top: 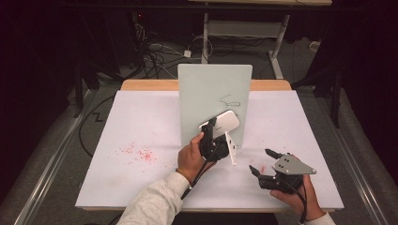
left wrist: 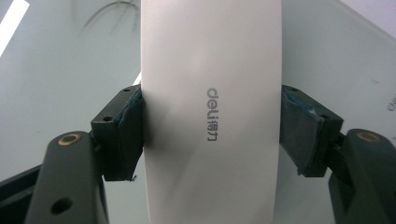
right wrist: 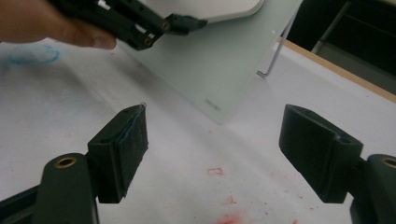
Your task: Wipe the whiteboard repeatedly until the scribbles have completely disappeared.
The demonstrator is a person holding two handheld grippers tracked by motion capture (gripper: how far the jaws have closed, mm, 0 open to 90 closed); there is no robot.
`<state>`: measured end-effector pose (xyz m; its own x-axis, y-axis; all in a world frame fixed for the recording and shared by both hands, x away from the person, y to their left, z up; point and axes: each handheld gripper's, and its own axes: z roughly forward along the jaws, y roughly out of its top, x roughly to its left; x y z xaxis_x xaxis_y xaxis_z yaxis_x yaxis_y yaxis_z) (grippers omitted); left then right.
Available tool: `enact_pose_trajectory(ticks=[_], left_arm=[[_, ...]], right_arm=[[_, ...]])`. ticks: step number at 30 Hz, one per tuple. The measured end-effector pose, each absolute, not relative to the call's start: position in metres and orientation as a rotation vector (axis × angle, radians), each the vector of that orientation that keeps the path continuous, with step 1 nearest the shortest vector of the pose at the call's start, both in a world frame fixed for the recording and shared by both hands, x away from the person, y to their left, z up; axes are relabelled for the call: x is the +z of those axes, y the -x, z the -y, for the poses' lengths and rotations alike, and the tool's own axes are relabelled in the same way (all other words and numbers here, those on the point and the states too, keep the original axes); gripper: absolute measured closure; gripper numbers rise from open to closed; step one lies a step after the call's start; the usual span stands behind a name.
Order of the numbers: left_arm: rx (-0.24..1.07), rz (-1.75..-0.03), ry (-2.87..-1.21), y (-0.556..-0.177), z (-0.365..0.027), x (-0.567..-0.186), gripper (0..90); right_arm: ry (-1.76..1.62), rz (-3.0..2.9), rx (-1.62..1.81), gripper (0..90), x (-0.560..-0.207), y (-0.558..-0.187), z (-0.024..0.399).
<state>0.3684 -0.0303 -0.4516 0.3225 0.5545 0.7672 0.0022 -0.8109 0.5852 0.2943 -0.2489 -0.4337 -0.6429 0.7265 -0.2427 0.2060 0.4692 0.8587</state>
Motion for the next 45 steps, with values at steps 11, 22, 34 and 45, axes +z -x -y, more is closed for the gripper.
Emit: enact_pose_trajectory(ticks=[11,22,34,45], left_arm=[[1.507,-0.433,-2.143,-0.369,0.043,-0.449,29.1],[1.493,-0.494,-2.086,-0.39,0.037,-0.396,29.0],[1.517,-0.491,-2.09,-0.386,0.031,-0.409,29.1],[1.53,-0.398,-2.163,-0.369,0.042,-0.451,29.0]], right_arm=[[-0.783,-2.113,1.132,24.5,-0.433,-0.295,0.25],[-0.776,-2.119,1.13,24.5,-0.434,-0.294,0.25],[-0.769,-2.125,1.127,24.5,-0.434,-0.294,0.25],[-0.775,-2.124,1.141,24.5,-0.435,-0.295,0.253]])
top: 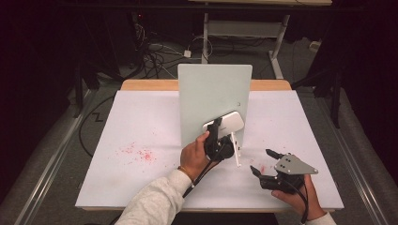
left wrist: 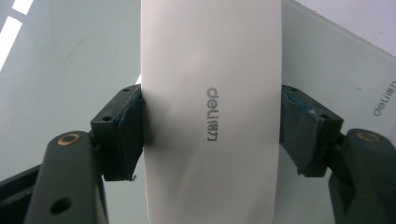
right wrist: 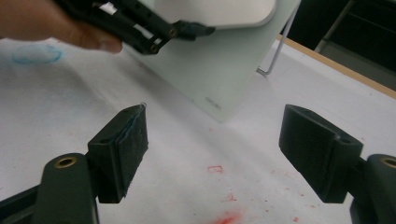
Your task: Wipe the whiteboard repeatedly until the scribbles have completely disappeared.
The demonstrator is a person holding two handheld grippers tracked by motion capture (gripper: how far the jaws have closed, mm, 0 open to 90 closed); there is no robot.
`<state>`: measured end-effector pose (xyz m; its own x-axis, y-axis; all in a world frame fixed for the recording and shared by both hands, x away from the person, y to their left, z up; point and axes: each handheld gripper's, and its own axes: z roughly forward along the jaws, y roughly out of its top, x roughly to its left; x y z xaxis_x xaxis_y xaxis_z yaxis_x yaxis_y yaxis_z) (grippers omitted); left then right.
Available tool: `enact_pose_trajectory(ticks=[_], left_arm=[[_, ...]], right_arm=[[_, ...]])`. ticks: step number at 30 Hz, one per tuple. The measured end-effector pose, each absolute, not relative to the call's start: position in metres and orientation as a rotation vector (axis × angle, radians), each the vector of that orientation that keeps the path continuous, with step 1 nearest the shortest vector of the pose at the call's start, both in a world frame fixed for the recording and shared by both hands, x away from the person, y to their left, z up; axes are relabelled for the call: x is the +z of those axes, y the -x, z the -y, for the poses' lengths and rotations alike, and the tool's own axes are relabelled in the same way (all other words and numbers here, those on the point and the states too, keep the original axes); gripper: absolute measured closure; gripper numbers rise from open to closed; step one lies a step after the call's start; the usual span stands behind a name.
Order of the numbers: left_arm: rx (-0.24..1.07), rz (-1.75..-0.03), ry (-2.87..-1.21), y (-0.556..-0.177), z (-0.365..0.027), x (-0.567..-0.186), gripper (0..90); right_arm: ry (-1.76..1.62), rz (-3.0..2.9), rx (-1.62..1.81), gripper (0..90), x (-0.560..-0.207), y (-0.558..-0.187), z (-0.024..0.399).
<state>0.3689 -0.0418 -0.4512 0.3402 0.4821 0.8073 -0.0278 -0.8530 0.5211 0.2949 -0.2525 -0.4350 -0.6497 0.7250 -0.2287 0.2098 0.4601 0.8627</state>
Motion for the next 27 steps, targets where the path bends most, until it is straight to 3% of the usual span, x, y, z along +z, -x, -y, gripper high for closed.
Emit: enact_pose_trajectory(ticks=[5,20,27], left_arm=[[1.515,-0.386,-2.174,-0.371,0.043,-0.447,29.0],[1.428,-0.526,-2.07,-0.398,0.038,-0.379,29.0],[1.495,-0.498,-2.096,-0.389,0.042,-0.403,29.0]], right_arm=[[-0.771,-2.117,1.136,24.5,-0.434,-0.295,0.253],[-0.746,-2.122,1.139,24.5,-0.433,-0.293,0.251],[-0.743,-2.132,1.137,24.5,-0.435,-0.293,0.249]])
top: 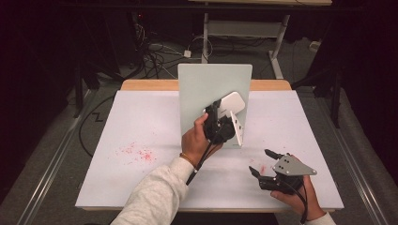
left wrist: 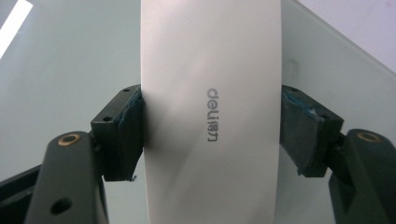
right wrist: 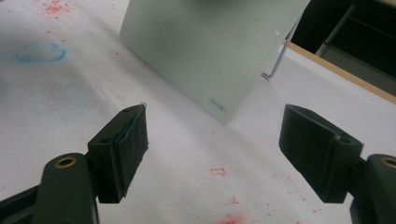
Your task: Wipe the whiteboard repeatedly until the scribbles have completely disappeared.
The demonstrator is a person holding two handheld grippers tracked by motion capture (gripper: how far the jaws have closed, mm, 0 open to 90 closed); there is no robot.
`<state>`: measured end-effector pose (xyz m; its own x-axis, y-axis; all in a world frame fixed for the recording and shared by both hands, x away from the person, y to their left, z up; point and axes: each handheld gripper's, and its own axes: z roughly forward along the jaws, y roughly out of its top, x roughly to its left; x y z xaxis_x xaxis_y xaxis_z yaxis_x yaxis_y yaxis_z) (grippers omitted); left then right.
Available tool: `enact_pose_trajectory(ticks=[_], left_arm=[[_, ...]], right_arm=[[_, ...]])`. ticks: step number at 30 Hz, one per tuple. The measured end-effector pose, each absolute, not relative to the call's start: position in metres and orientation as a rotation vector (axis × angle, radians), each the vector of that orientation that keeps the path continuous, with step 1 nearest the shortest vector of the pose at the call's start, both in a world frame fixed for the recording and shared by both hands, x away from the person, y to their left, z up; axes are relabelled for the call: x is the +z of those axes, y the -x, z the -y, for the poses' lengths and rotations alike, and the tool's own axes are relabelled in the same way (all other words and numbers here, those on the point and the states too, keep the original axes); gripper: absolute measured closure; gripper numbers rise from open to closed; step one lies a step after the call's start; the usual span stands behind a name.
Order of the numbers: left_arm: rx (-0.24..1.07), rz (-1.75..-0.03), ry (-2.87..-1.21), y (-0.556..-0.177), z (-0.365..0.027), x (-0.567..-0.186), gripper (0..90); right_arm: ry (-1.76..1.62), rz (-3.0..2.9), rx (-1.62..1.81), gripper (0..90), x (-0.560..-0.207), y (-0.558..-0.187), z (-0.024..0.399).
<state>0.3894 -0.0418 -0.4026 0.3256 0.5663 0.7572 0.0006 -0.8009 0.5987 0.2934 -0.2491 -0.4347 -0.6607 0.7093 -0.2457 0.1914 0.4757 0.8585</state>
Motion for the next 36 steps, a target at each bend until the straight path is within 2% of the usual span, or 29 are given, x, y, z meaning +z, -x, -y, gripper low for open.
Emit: enact_pose_trajectory(ticks=[6,13,20,27,36], left_arm=[[1.516,-0.421,-2.154,-0.377,0.051,-0.435,29.0],[1.509,-0.405,-2.179,-0.37,0.047,-0.453,29.0],[1.473,-0.456,-2.155,-0.378,0.042,-0.43,29.0],[1.472,-0.487,-2.12,-0.392,0.055,-0.394,29.0],[1.501,-0.463,-2.126,-0.389,0.059,-0.402,29.0]], right_arm=[[-0.731,-2.142,1.125,24.5,-0.435,-0.293,0.248],[-0.752,-2.119,1.145,24.5,-0.432,-0.293,0.253],[-0.742,-2.131,1.133,24.4,-0.434,-0.293,0.25],[-0.736,-2.135,1.133,24.4,-0.434,-0.293,0.25],[-0.735,-2.143,1.133,24.4,-0.435,-0.293,0.249]])
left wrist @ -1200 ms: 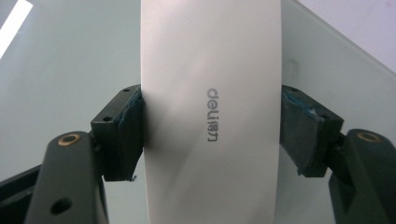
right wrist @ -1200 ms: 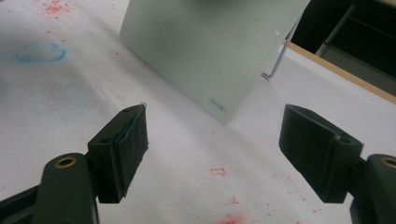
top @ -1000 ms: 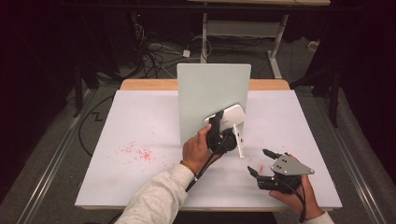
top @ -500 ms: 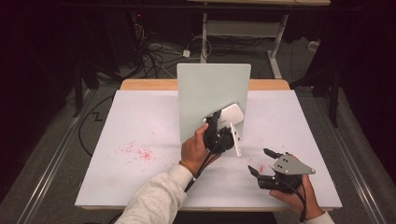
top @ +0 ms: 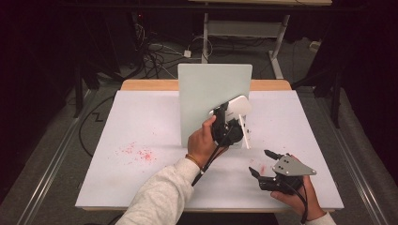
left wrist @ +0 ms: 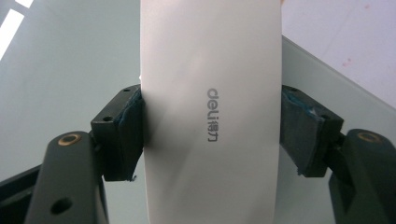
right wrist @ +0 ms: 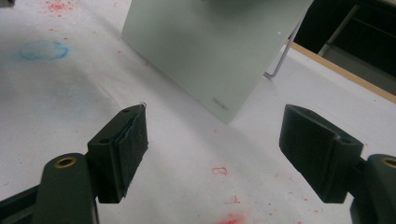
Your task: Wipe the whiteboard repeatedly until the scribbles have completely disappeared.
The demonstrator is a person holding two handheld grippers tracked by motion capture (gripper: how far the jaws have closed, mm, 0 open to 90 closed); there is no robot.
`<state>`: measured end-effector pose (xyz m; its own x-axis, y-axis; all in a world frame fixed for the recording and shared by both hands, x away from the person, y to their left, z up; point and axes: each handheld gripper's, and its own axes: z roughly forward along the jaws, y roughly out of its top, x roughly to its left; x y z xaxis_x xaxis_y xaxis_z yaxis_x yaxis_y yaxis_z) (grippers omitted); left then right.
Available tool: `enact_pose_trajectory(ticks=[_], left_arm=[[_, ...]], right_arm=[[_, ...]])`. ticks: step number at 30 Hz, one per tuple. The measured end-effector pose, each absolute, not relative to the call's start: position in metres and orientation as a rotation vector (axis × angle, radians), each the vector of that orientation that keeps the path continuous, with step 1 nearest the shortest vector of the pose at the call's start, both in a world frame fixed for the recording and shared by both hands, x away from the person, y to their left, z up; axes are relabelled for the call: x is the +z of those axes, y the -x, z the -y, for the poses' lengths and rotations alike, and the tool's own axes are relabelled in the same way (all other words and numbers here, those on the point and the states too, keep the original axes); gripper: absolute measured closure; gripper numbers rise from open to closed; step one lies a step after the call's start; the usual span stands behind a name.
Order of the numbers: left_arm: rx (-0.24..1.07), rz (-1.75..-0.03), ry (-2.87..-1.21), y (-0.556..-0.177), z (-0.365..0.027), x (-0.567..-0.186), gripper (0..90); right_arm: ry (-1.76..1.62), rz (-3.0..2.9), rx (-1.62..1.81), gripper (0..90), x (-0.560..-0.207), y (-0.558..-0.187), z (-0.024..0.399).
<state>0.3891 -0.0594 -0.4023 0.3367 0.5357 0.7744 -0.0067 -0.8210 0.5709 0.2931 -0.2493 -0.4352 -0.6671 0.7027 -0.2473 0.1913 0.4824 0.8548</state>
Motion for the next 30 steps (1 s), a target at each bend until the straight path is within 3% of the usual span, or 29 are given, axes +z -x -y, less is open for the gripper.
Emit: enact_pose_trajectory(ticks=[13,30], left_arm=[[1.5,-0.424,-2.189,-0.371,0.037,-0.45,29.0],[1.459,-0.441,-2.194,-0.373,0.018,-0.442,29.0]], right_arm=[[-0.74,-2.147,1.126,24.4,-0.436,-0.293,0.249],[-0.738,-2.151,1.128,24.4,-0.436,-0.293,0.248]])
